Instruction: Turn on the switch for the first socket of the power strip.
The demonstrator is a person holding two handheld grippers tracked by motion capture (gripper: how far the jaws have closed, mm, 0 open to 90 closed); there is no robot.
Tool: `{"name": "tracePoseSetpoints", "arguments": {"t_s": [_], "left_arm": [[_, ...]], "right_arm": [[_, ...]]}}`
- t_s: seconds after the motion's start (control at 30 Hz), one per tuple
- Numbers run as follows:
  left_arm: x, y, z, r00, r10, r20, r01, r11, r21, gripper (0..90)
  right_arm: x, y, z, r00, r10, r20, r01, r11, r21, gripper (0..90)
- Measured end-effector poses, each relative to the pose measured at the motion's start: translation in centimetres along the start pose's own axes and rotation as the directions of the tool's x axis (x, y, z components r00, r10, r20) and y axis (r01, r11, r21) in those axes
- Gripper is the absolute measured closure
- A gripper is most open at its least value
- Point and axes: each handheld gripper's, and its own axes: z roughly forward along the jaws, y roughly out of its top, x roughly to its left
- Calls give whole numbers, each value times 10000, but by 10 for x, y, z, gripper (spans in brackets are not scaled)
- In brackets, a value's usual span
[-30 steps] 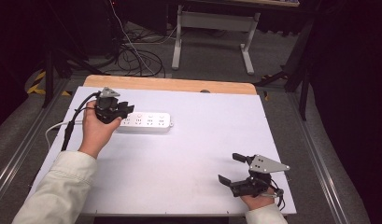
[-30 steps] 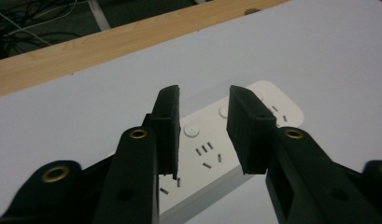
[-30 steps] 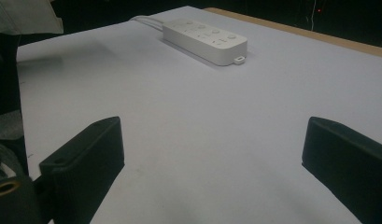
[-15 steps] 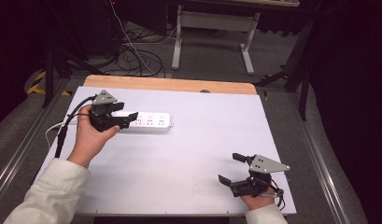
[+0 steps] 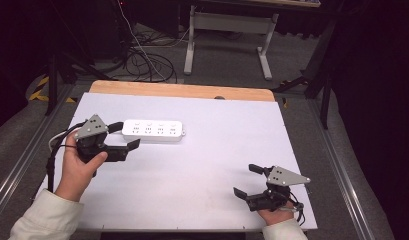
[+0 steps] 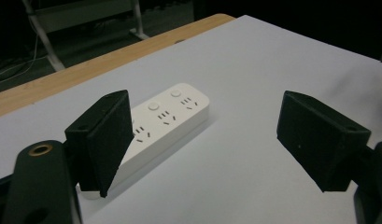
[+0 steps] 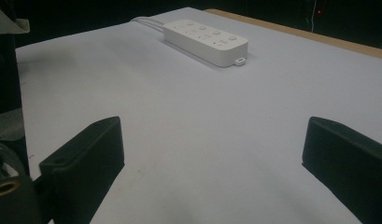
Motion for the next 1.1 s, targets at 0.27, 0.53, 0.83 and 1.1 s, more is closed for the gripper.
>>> {"name": "tracePoseSetpoints", "arguments": {"t_s": [0.27,0.53,0.83,1.1], "left_arm": [[-11,-24,-15,9979,474,434,-472,9989,-52,154],[-20,-41,-23,9910,719,1125,-713,9974,-92,120],[-22,-62,-22,9878,806,1331,-799,9967,-108,104],[-25,-80,-21,9851,891,1470,-918,9957,121,104]], "right_arm": [[0,0,0,10000,-24,-5,24,10000,-1,59],[1,0,0,10000,-51,-46,51,10000,-10,59],[1,0,1,10000,-71,-51,71,10000,4,59],[2,0,1,9999,-124,-26,124,9999,80,60]]}}
